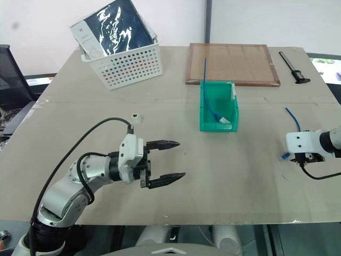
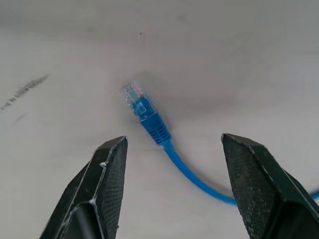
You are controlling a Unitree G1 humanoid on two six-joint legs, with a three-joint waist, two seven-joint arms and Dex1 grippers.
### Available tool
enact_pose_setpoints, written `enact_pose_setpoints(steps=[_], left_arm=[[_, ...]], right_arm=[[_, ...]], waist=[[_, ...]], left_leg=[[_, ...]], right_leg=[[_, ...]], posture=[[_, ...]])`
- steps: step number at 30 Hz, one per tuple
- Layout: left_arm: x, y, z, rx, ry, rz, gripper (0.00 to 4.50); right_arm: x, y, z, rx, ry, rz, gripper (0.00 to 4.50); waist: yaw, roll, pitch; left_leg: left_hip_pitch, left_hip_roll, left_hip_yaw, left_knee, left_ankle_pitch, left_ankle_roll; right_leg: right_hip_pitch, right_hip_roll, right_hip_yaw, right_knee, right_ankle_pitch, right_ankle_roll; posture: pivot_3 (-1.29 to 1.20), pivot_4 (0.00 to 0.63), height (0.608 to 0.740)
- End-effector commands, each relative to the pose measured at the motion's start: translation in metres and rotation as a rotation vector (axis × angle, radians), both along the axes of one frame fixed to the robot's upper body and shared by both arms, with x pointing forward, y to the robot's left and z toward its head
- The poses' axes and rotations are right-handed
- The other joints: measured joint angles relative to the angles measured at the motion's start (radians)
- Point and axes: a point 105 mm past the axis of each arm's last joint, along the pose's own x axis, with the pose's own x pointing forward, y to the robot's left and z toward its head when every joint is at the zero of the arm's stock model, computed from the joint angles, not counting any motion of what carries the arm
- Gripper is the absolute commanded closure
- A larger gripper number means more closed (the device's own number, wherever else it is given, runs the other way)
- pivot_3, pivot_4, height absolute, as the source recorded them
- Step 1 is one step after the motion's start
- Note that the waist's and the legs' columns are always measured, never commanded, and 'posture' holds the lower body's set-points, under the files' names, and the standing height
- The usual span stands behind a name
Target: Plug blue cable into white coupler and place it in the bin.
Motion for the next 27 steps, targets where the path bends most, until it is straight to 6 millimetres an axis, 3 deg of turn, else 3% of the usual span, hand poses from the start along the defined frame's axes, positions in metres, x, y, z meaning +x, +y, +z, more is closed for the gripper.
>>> enact_pose_setpoints(steps=[1,3,4,6,10,13,15,21,24,27], left_arm=[[-0.005,-0.003,0.011,-0.007,-0.046,-0.034,0.0],[-0.007,-0.004,0.012,-0.008,-0.047,-0.038,0.0],[-0.008,-0.004,0.012,-0.009,-0.047,-0.04,0.0],[-0.01,-0.005,0.013,-0.011,-0.048,-0.042,0.0],[-0.013,-0.006,0.014,-0.015,-0.048,-0.033,0.0],[-0.01,-0.003,0.013,-0.02,-0.046,-0.006,0.0],[-0.008,-0.001,0.012,-0.029,-0.037,0.024,0.0],[0.005,0.016,0.004,-0.029,-0.029,0.173,0.0],[0.012,0.029,-0.01,0.026,-0.037,0.235,0.0],[0.017,0.038,-0.02,0.081,-0.056,0.259,0.0]], right_arm=[[0.006,-0.003,0.002,-0.031,0.031,0.018,1.59],[0.005,-0.005,-0.003,-0.049,0.079,0.029,1.59],[0.006,-0.005,-0.005,-0.053,0.092,0.028,2.11],[0.007,-0.003,-0.008,-0.053,0.118,0.035,2.35],[0.009,-0.002,-0.009,-0.044,0.156,0.032,4.37],[0.01,0.005,-0.007,-0.012,0.155,0.046,4.45],[0.01,0.023,-0.002,0.07,0.159,0.06,4.45],[-0.001,0.121,0.009,0.276,0.178,0.151,4.45],[0.006,0.174,0.002,0.326,0.134,0.188,4.45],[0.013,0.206,-0.009,0.329,0.109,0.207,4.45]], waist=[[0.0,0.0,0.0],[0.002,0.0,0.0],[0.002,0.0,0.0],[0.001,0.0,0.0],[-0.002,-0.001,0.0],[-0.002,-0.001,0.0],[-0.002,-0.001,0.0],[-0.003,0.0,0.001],[0.001,0.0,0.0],[0.006,-0.001,0.0]], left_leg=[[0.0,0.0,0.0,0.0,0.0,0.0],[0.0,0.0,0.0,0.0,0.0,0.0],[0.0,0.0,0.0,0.0,0.0,0.0],[0.0,0.0,0.0,0.0,0.0,0.0],[0.0,0.0,0.001,0.001,0.0,0.0],[0.003,0.0,0.002,0.002,0.0,0.0],[0.004,0.0,0.001,0.002,0.0,0.0],[0.003,0.003,-0.005,0.001,0.0,0.0],[0.001,0.002,-0.006,0.001,0.0,0.0],[0.0,0.001,-0.006,0.001,0.0,0.0]], right_leg=[[0.0,0.0,0.0,0.0,0.0,0.0],[0.0,0.0,0.0,0.0,0.0,0.0],[0.0,0.0,0.0,0.0,0.0,0.0],[0.0,0.0,0.0,0.0,0.001,0.0],[0.0,0.0,0.001,0.0,0.001,-0.001],[0.003,0.0,0.003,0.0,0.001,-0.002],[0.004,0.0,0.002,0.0,0.002,-0.002],[0.002,0.002,0.003,0.001,0.004,0.001],[0.0,0.002,0.001,0.001,0.004,0.001],[0.0,0.002,0.0,0.001,0.004,0.001]], posture=[[0.0,0.15,0.738],[0.0,0.15,0.738],[0.0,0.15,0.738],[0.0,0.15,0.738],[0.0,0.15,0.738],[0.0,0.15,0.738],[0.0,0.15,0.738],[0.0,0.15,0.738],[0.0,0.15,0.738],[0.0,0.15,0.738]])
